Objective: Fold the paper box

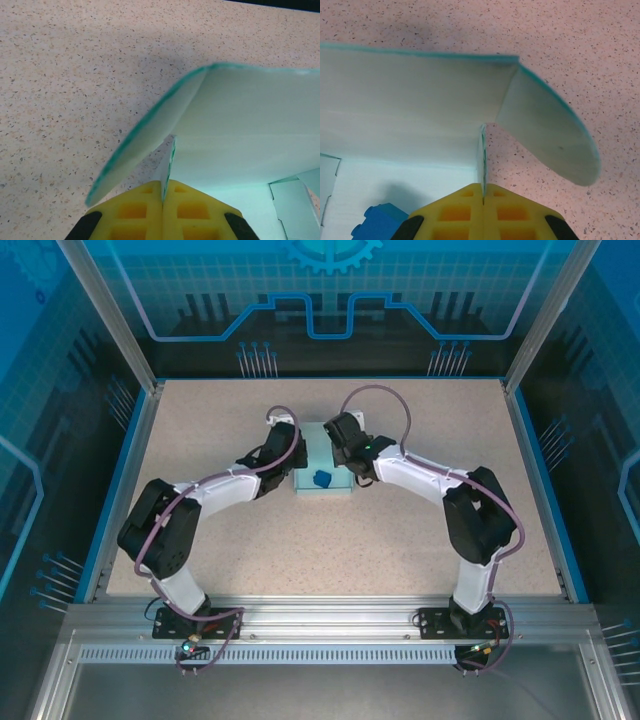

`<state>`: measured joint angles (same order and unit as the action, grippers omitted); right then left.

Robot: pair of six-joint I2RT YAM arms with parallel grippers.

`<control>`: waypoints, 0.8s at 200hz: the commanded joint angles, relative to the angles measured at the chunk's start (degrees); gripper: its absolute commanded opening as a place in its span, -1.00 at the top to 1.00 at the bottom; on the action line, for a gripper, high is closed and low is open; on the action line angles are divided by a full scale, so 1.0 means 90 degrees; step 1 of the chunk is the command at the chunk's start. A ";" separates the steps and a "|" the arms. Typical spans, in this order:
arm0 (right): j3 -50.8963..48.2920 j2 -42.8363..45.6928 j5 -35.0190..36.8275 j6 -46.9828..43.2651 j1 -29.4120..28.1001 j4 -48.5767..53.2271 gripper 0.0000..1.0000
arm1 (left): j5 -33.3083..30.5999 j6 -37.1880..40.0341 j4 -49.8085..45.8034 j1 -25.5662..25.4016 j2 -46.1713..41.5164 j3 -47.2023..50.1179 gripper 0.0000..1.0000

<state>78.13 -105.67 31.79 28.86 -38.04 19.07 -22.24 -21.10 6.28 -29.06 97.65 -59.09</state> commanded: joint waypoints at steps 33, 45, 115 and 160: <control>-0.0667 0.0456 0.0093 0.0261 -0.0174 -0.0722 1.00 | -0.0990 -0.0201 0.0816 -0.0462 -0.0065 0.0335 1.00; -0.0790 0.0486 0.0133 0.0276 -0.0231 -0.0861 1.00 | -0.1124 -0.0194 0.0970 -0.0545 -0.0105 0.0480 1.00; -0.1484 0.0761 0.0293 0.0780 -0.0497 -0.1340 1.00 | -0.1530 -0.0063 0.1841 -0.0834 -0.0319 0.1386 1.00; -0.1870 0.0882 0.0276 0.1223 -0.0673 -0.1474 1.00 | -0.1679 0.0035 0.2292 -0.0999 -0.0419 0.1901 1.00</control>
<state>63.61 -98.80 34.85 36.12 -42.22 6.68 -36.56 -20.88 24.67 -36.91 94.85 -44.66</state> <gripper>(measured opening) 0.053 0.053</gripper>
